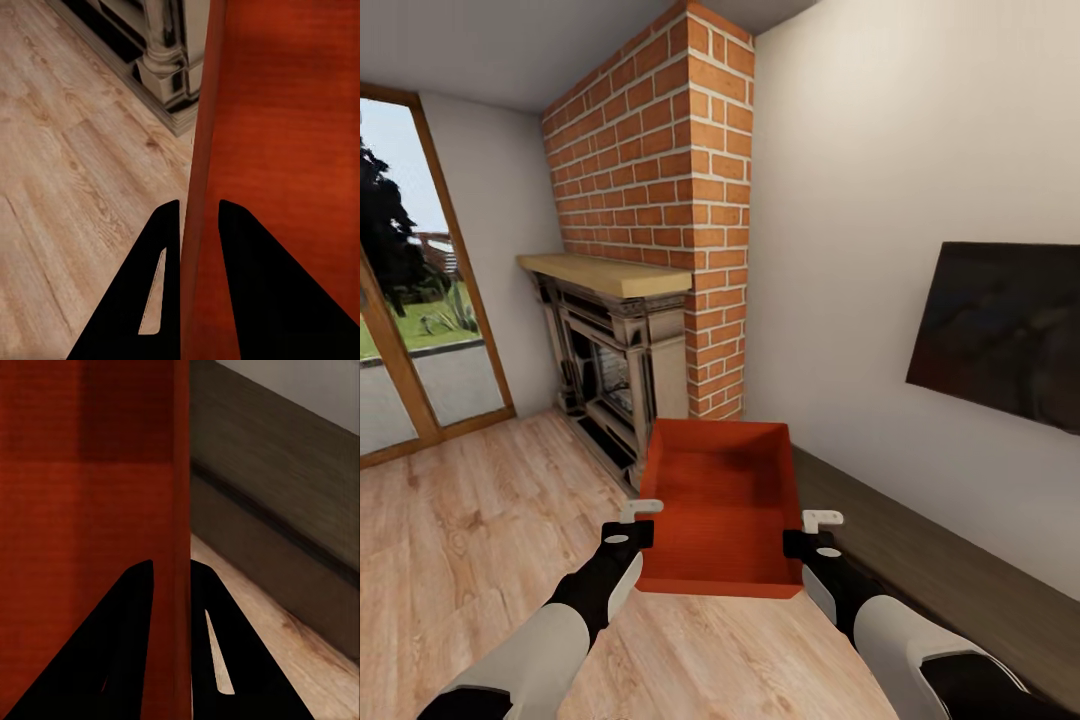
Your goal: Move the two storage containers from the living room to the garage. In the garage, place one container on the floor and stack the other container on top of it (either order is fine).
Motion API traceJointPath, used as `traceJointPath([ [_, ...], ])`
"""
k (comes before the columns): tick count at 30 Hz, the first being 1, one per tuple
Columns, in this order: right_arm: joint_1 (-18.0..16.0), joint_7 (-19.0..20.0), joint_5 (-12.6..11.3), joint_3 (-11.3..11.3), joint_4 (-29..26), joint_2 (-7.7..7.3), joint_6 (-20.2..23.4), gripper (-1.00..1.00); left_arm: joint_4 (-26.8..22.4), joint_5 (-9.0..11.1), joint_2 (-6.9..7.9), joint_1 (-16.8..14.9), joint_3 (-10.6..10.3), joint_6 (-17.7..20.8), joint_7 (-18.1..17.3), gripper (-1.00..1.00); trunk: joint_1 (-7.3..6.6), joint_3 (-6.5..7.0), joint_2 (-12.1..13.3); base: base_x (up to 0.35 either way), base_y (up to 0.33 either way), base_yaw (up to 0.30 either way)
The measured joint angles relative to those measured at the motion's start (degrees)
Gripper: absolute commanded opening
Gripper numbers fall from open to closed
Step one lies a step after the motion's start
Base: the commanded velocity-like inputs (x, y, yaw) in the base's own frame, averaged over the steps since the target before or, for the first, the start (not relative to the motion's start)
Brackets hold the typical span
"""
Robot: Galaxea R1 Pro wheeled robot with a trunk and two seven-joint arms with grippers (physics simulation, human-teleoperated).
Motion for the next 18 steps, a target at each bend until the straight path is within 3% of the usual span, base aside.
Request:
traceJointPath([
  [18, 0.0, 0.0, 0.0, 0.0, 0.0, 0.00, 0.0, -1.00, 0.0, 0.0, 0.00, 0.0, 0.0, 0.0, 0.0, -1.00, 0.00, 0.79, 0.0, 0.000, 0.000, 0.262],
])
